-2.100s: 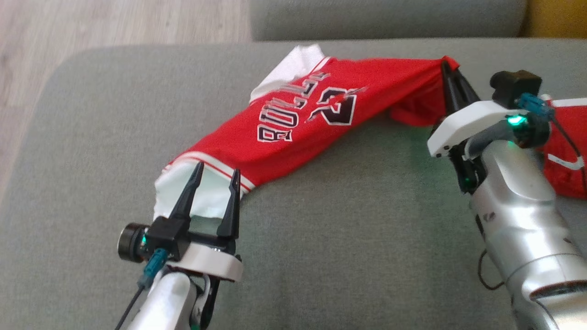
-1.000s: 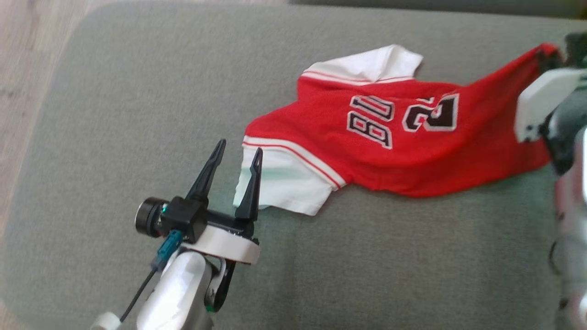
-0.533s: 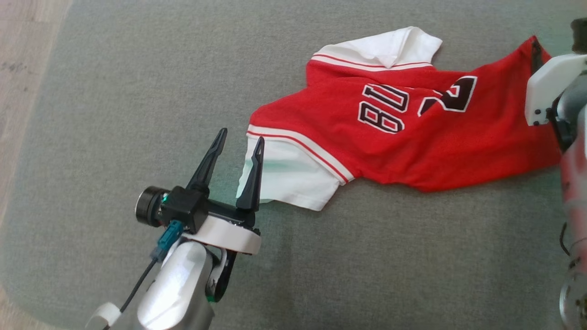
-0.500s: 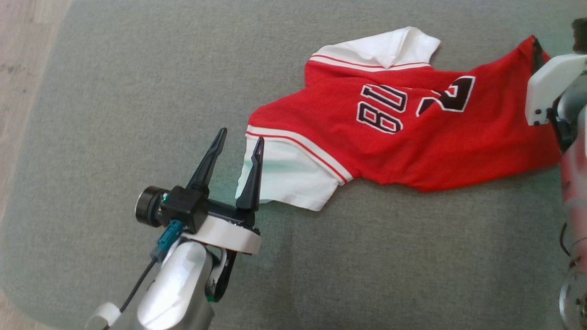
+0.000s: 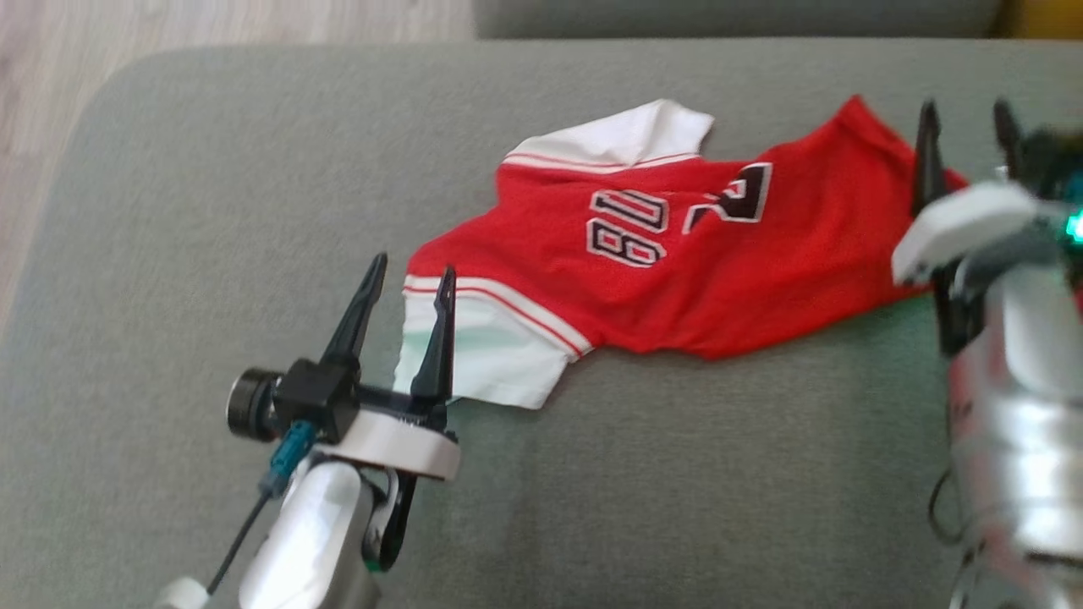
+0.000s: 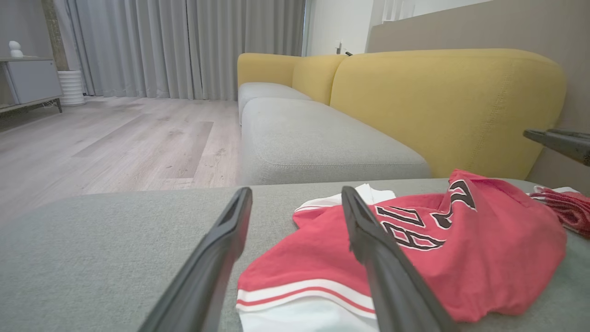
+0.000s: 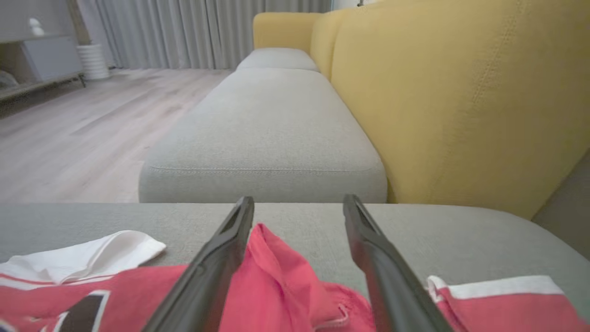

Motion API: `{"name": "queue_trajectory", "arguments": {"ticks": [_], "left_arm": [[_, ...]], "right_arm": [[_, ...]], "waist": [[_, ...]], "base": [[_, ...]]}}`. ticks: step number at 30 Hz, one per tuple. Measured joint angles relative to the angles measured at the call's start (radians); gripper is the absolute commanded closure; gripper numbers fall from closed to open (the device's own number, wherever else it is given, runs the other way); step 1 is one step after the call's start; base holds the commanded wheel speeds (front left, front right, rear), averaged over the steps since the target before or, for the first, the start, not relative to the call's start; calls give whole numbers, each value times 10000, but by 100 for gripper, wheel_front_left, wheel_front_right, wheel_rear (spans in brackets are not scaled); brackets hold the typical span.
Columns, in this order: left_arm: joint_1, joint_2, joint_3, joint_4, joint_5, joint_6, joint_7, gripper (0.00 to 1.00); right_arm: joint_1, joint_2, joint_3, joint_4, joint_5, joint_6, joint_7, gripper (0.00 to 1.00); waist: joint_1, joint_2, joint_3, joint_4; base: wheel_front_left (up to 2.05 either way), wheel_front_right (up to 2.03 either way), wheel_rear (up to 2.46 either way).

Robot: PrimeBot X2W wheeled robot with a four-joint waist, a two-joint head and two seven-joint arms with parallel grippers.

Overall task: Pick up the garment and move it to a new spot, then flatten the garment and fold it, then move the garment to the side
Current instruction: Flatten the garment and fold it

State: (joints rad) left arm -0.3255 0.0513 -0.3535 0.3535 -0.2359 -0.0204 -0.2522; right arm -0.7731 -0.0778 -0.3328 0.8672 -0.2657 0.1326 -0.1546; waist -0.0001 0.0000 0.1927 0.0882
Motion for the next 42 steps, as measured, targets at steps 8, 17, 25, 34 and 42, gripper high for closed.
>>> {"name": "queue_trajectory", "arguments": {"ticks": [8, 17, 25, 34, 42], "left_arm": [[772, 31, 242, -10, 31, 31, 0, 0], [910, 58, 324, -151, 88, 27, 0, 0], [826, 56, 303, -142, 251, -69, 0, 0], [411, 54, 290, -46, 261, -150, 0, 0], [402, 54, 288, -4, 360, -151, 0, 0]], "right_arm": [[2770, 196, 2311, -1223, 3591, 0, -761, 0], [5377, 247, 3237, -2828, 5018, 0, -861, 0], [4785, 282, 2477, -2836, 4658, 0, -671, 0], [3566, 284, 1816, -1087, 4220, 0, -224, 0], [2697, 282, 1643, 178, 3971, 0, -583, 0]], "waist": [[0, 0, -625, -826], [1, 0, -605, -1494], [1, 0, -198, -1298], [2, 0, 323, -835], [2, 0, 468, -755]], "base": [[0, 0, 0], [0, 0, 0], [0, 0, 0], [0, 0, 0], [0, 0, 0]]}}
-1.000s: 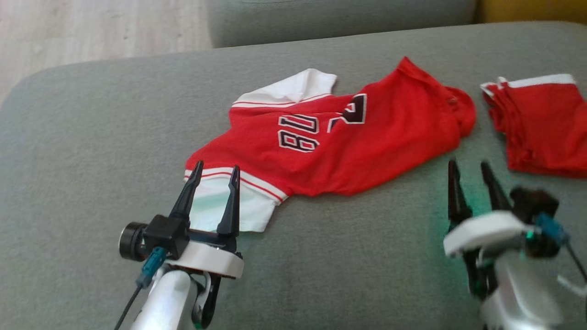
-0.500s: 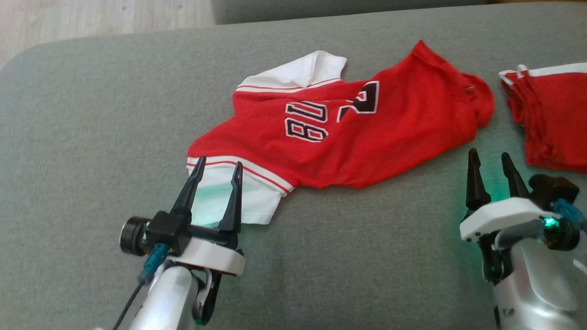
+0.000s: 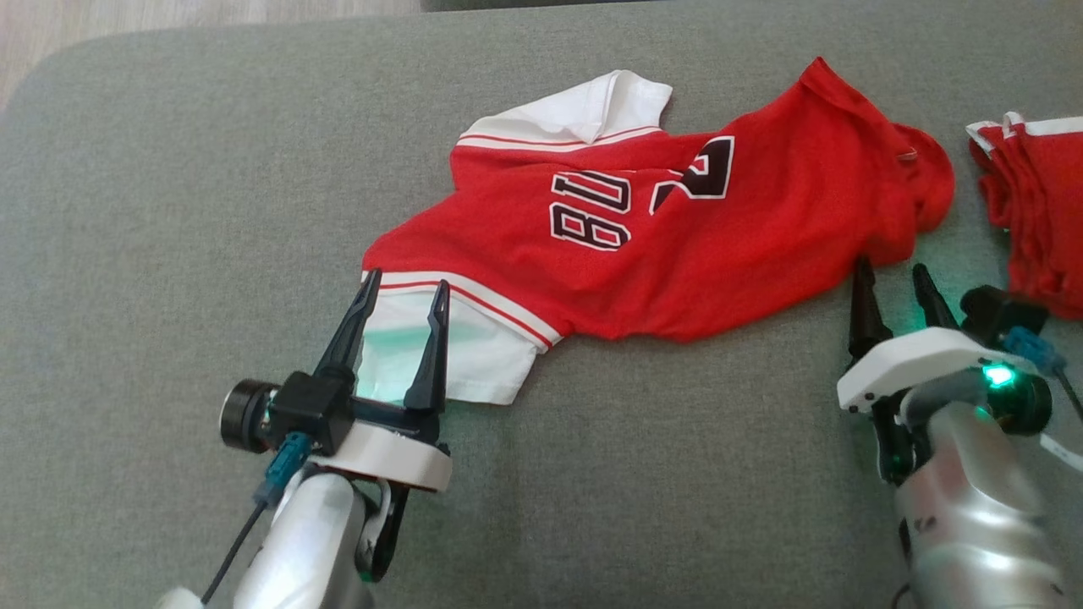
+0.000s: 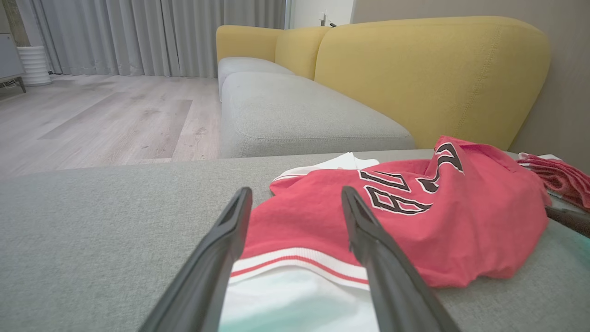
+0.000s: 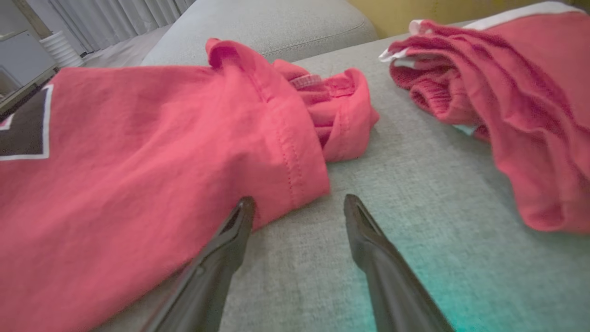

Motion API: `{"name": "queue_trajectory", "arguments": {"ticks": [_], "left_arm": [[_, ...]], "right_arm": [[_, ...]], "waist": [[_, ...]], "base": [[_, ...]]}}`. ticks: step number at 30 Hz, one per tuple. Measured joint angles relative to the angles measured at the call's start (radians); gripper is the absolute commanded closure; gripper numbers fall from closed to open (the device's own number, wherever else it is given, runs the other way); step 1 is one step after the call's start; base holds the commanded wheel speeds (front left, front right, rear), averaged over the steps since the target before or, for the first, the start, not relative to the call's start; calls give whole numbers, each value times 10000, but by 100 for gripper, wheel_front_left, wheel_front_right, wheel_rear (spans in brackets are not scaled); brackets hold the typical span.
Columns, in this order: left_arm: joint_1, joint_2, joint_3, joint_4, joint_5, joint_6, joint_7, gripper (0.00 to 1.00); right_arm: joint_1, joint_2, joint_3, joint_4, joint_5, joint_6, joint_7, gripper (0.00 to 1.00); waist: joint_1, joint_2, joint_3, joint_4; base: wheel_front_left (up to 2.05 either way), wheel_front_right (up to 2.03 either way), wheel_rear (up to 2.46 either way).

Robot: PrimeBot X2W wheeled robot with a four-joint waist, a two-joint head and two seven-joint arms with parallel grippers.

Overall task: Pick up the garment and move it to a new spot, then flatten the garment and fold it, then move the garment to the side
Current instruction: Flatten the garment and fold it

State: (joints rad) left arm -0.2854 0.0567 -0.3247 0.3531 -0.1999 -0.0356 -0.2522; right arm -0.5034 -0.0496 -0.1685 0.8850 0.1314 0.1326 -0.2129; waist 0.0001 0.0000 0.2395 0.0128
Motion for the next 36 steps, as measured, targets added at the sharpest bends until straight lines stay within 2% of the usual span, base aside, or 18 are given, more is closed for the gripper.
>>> {"name": "queue_trajectory", "arguments": {"ticks": [10, 11, 12, 13, 18, 21, 31, 36], "left_arm": [[-56, 10, -2, 25, 2, -2, 0, 0], [-58, 10, -2, 46, 2, -2, 0, 0], [-58, 10, -2, 46, 2, -2, 0, 0], [-59, 10, -2, 63, 2, -2, 0, 0], [-103, 21, -4, 186, 2, 0, 0, 0], [-99, 21, -4, 224, 2, 2, 0, 0], [481, 25, 19, 245, -15, 90, 0, 0], [709, 23, 21, 244, -23, 150, 0, 0]], "right_arm": [[-693, -4, 121, 1007, -407, 0, -307, 0], [-725, -4, 157, 1072, -420, 0, -309, 33], [-725, -4, 157, 1072, -420, 0, -309, 85], [-768, -4, 180, 1131, -497, 0, -339, 100], [-820, -4, 232, 1183, -585, 0, -345, 100], [-738, -4, 215, 754, -616, 0, -349, 100], [983, 2, 324, -1599, -617, 0, -261, 100], [1681, 4, 378, -3636, -759, 0, 520, 100]], "waist": [[0, 0, 88, -42], [0, 0, 85, -45], [0, 0, 85, -45], [0, 0, 79, -50], [-1, 0, -73, -98], [-1, 0, -271, -173], [-2, 0, -1252, -672], [-3, 0, -1692, -945]], "base": [[0, 0, 0], [0, 0, 0], [0, 0, 0], [0, 0, 0], [0, 0, 0], [0, 0, 0], [0, 0, 0], [0, 0, 0]]}}
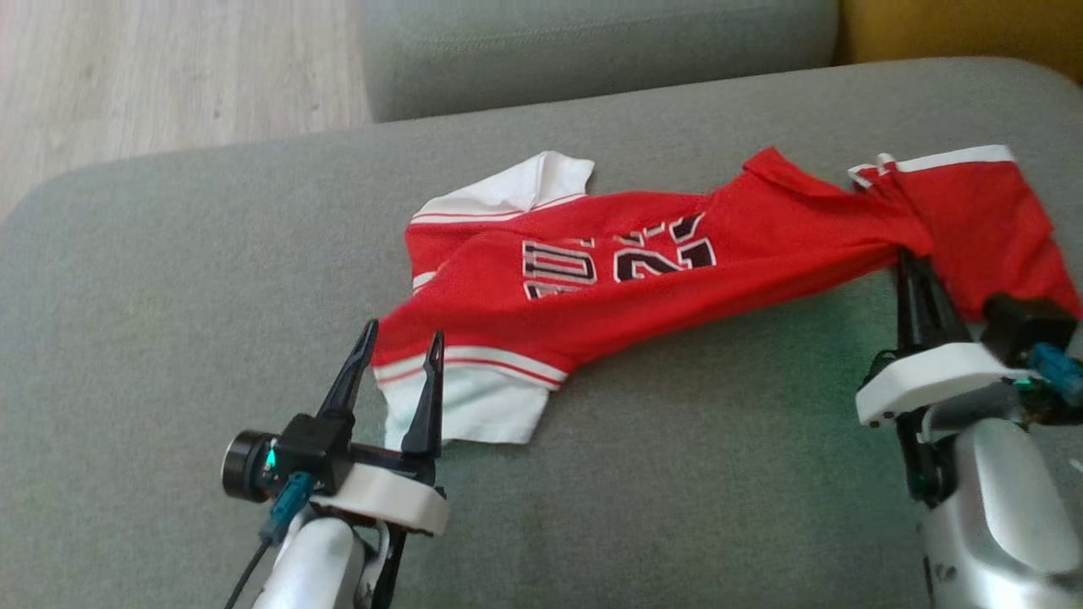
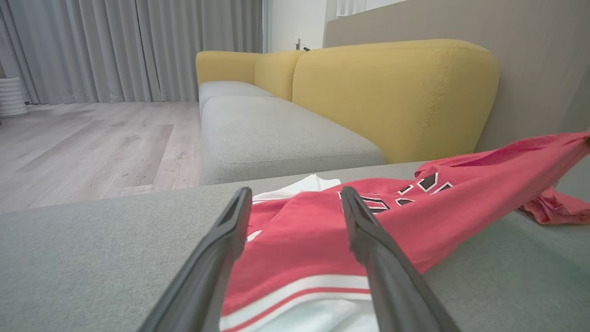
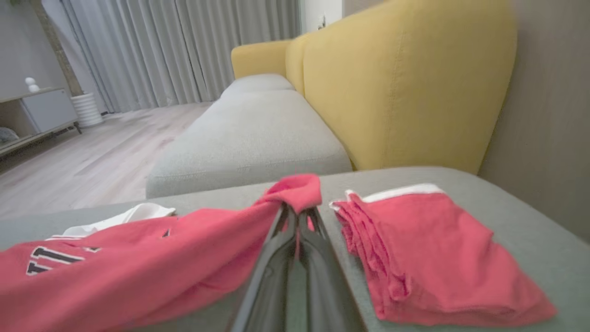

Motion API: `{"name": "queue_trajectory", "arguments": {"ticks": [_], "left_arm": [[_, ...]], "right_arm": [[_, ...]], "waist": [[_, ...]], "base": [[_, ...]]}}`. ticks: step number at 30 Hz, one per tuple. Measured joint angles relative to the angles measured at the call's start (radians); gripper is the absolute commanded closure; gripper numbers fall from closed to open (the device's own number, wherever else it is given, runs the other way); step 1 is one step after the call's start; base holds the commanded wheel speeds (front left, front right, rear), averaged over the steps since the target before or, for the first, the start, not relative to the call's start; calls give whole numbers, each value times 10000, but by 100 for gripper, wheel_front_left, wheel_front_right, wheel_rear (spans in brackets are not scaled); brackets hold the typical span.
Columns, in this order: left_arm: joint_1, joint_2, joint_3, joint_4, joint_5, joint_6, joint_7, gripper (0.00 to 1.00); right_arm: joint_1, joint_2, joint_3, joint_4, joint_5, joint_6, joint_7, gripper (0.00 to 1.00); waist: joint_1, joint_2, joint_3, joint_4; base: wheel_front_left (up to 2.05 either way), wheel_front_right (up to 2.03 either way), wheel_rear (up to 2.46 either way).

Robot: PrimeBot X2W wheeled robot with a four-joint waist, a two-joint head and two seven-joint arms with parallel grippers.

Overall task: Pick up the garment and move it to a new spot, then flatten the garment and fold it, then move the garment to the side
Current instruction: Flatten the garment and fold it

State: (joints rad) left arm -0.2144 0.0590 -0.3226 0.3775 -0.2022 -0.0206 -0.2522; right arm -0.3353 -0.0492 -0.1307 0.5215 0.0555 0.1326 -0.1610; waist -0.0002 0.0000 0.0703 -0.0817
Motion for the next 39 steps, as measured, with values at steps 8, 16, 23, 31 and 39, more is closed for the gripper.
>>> {"name": "queue_trajectory", "arguments": {"ticks": [8, 16, 23, 31, 39], "left_arm": [[151, -6, -13, -23, -94, 29, 0, 0], [146, -6, -19, -94, -94, 27, 0, 0], [-96, -4, -54, -90, -92, -38, 0, 0], [-502, 2, -213, -6, -86, -73, 0, 0], [-504, 217, -272, 40, -79, -69, 0, 0]], "right_arm": [[1630, 6, 399, -4182, -752, 0, 2092, 100], [2281, 13, 681, -6698, -1298, 0, 3931, 100], [1856, 17, 368, -5085, -1760, 0, 4462, 100], [160, 23, -1127, -1607, -2690, 0, 4502, 100], [-575, 25, -2042, 579, -3091, 0, 2447, 0]], "waist": [[1, 0, -276, -87], [2, 0, 6, 190], [3, 0, 530, 457], [4, 0, 1083, 722], [4, 0, 1169, 616]], "base": [[0, 0, 0], [0, 0, 0], [0, 0, 0], [0, 0, 0], [0, 0, 0]]}}
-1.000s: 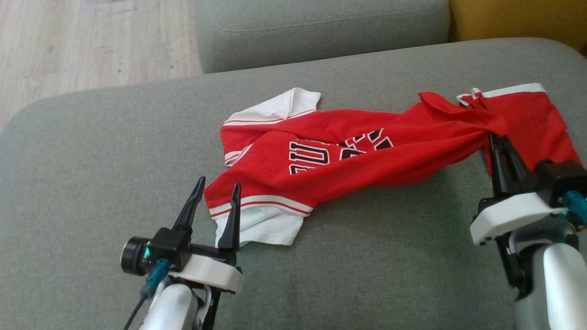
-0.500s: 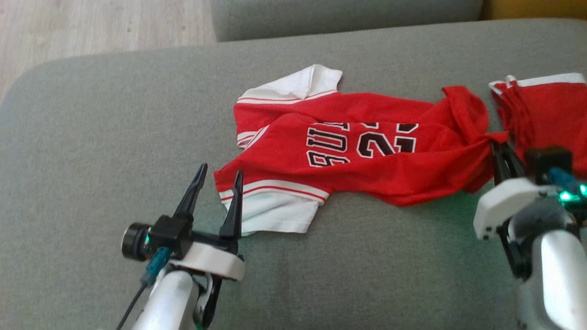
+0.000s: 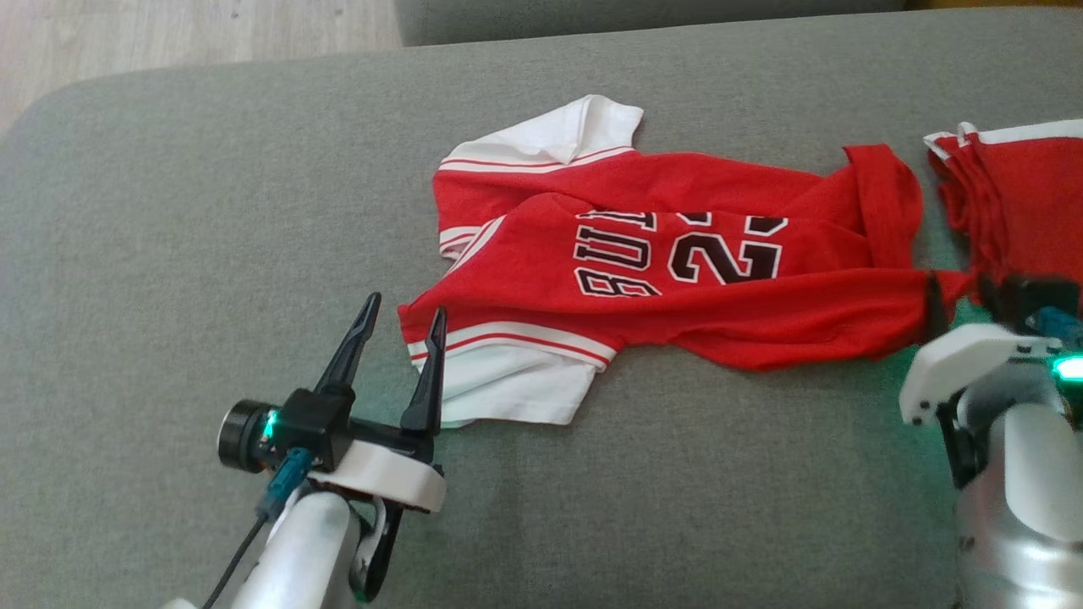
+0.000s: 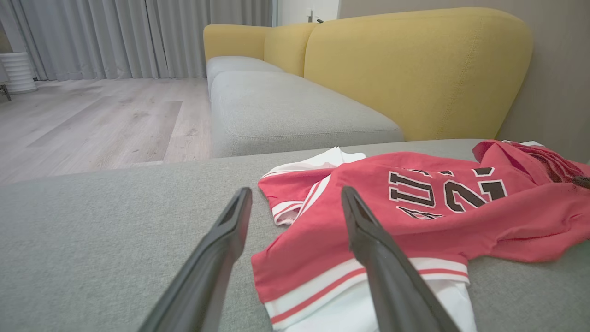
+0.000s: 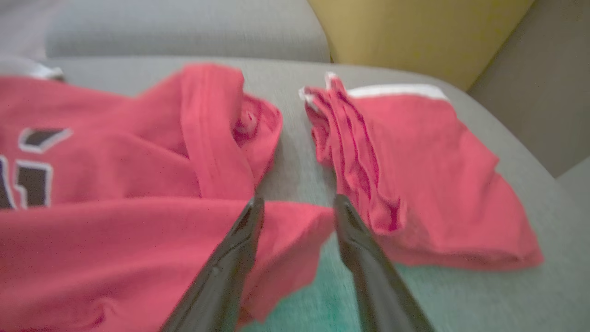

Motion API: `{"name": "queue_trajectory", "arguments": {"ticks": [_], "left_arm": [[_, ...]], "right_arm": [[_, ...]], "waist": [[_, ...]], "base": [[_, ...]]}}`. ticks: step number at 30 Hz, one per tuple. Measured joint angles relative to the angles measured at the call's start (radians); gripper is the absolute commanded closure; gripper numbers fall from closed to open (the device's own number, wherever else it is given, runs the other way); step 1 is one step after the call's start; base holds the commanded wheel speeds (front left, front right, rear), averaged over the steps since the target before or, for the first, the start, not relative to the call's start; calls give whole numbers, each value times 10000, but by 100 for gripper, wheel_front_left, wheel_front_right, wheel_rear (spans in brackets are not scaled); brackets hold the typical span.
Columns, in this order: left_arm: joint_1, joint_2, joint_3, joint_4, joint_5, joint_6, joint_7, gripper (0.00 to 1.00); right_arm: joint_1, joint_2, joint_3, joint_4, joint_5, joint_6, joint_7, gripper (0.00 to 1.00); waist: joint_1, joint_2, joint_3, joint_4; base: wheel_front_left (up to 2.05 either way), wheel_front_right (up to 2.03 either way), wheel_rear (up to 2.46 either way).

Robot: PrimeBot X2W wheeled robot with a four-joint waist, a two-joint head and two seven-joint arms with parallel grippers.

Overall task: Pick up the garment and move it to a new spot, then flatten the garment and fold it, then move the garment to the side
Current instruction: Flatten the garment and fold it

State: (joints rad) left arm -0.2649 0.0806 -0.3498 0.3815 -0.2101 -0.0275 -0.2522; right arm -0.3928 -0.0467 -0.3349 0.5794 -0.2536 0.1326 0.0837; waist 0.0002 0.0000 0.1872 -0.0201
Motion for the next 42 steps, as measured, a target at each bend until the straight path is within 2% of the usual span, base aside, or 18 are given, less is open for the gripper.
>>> {"name": "queue_trajectory", "arguments": {"ticks": [4, 9, 14, 17, 21, 24, 27, 30, 34, 38, 42], "left_arm": [[-1, 35, -21, 4, 0, 8, 0, 0], [1, 35, -38, -8, -6, 23, 2, 0], [5, 92, -38, -48, -17, 61, 4, 0], [-58, 330, -42, -159, -73, -98, 201, 0], [-1196, 1043, 31, -278, -127, -506, 997, 0], [-2847, 1638, -73, 73, -332, -876, 2372, 0], [-4360, 2253, -410, 780, -1003, -974, 3923, 0], [-5367, 3030, -1565, 1325, -1996, -1045, 5336, 0], [-6076, 4146, -3033, 1709, -3193, -1049, 6552, 0], [-6552, 5191, -4366, 1827, -3958, -1049, 7122, 0], [-6908, 5795, -5384, 1848, -4441, -1049, 7166, 0]], "right_arm": [[-394, -15, 247, 343, 512, 0, -1530, 0], [-248, -6, 1016, 286, 1430, 0, -2761, 0], [831, -6, 1931, -899, 2974, 0, -3233, 0], [1499, 0, 2403, -1758, 3545, 0, -3304, 0], [1798, 2, 2907, -2566, 3816, 0, -3317, 0], [1785, 2, 3087, -2911, 4008, 0, -3319, 0], [1775, 2, 3365, -3101, 4215, 0, -3346, 0], [1765, 2, 3655, -3241, 4410, 0, -3348, 0], [1755, 4, 3983, -3459, 4715, 0, -3348, 0], [1752, 4, 4153, -3590, 4932, 0, -3348, 0], [1755, 6, 4178, -3618, 5043, 0, -3348, 0]], "waist": [[-1, 0, -84, -168], [-2, 0, -234, -392], [-2, 0, -325, -690], [-2, 0, -286, -965], [-2, 0, -124, -1425], [-2, 0, 96, -1804], [-1, 0, 365, -2233], [-1, 0, 671, -2699], [0, 0, 1119, -3323], [1, 0, 1549, -3877], [0, 0, 1904, -4309]], "base": [[0, 0, 0], [0, 0, 0], [0, 0, 0], [0, 0, 0], [0, 0, 0], [0, 0, 0], [0, 0, 0], [0, 0, 0], [0, 0, 0], [0, 0, 0], [0, 0, 0]]}}
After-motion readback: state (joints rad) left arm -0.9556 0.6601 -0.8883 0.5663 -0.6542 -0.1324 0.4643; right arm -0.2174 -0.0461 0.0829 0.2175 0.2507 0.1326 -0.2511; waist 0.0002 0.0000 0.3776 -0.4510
